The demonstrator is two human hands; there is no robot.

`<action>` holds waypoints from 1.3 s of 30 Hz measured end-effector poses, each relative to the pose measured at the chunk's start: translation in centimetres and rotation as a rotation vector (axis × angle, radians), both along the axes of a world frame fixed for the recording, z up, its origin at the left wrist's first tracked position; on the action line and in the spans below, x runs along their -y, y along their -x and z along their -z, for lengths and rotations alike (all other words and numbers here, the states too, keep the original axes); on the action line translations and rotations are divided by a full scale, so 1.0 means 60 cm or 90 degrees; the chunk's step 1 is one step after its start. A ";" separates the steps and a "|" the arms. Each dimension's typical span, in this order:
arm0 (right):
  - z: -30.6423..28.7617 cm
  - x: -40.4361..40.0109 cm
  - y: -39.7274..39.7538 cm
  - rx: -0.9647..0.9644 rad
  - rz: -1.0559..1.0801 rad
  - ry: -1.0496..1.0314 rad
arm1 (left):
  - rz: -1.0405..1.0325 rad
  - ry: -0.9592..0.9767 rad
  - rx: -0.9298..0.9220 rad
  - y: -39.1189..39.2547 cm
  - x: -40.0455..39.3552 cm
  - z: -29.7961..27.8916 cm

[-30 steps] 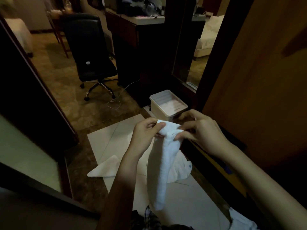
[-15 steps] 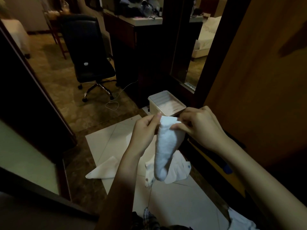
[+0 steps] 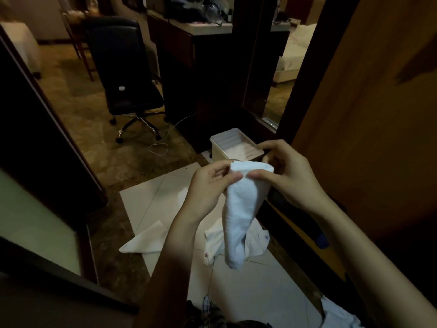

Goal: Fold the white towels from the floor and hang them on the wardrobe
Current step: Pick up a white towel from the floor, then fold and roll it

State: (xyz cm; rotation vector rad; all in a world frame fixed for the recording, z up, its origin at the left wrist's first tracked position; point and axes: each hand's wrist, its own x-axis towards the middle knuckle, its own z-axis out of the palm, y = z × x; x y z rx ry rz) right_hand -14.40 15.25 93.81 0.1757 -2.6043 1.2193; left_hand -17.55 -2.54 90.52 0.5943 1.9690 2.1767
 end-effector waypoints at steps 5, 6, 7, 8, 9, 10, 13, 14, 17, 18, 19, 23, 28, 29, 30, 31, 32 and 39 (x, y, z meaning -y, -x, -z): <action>0.021 0.002 -0.007 0.067 -0.084 0.179 | -0.036 -0.020 -0.019 -0.002 0.005 -0.003; 0.021 0.004 -0.008 0.059 -0.085 0.192 | -0.041 -0.020 -0.027 -0.003 0.005 -0.003; 0.021 0.006 -0.008 0.052 -0.084 0.211 | -0.039 -0.018 -0.033 -0.004 0.007 -0.004; 0.017 0.008 -0.007 0.048 -0.084 0.233 | -0.030 -0.012 -0.039 -0.005 0.008 -0.005; 0.012 0.010 -0.006 0.046 -0.086 0.255 | -0.008 0.001 -0.042 -0.005 0.010 -0.008; 0.007 0.011 -0.004 0.046 -0.091 0.272 | 0.021 0.021 -0.039 -0.007 0.010 -0.009; -0.007 0.014 0.004 0.055 -0.121 0.306 | 0.101 0.054 0.020 -0.018 0.006 -0.012; -0.010 0.015 0.006 0.062 -0.129 0.316 | 0.134 0.043 0.040 -0.019 0.006 -0.010; -0.020 0.017 0.010 0.093 -0.158 0.329 | 0.214 -0.017 0.086 -0.021 0.009 -0.009; -0.023 0.018 0.011 0.100 -0.166 0.330 | 0.233 -0.026 0.098 -0.021 0.012 -0.010; -0.024 0.018 0.013 0.106 -0.168 0.333 | 0.248 -0.027 0.106 -0.022 0.015 -0.011; -0.027 0.016 0.023 0.126 -0.120 0.387 | 0.268 0.004 0.129 -0.025 0.016 -0.011; -0.017 0.016 0.035 0.134 -0.025 0.452 | 0.204 0.054 0.124 -0.023 0.010 -0.013; -0.010 0.019 0.035 0.140 -0.020 0.469 | 0.184 0.066 0.126 -0.023 0.008 -0.012; -0.001 0.023 0.034 0.154 -0.021 0.495 | 0.166 0.071 0.129 -0.022 0.005 -0.009; 0.010 0.029 0.031 0.181 -0.031 0.538 | 0.152 0.063 0.136 -0.022 0.003 -0.008; 0.019 0.038 0.028 0.219 -0.042 0.593 | 0.139 0.049 0.144 -0.022 0.002 -0.007; 0.094 0.070 0.001 0.434 -0.123 0.800 | -0.169 -0.160 0.234 0.002 -0.003 -0.003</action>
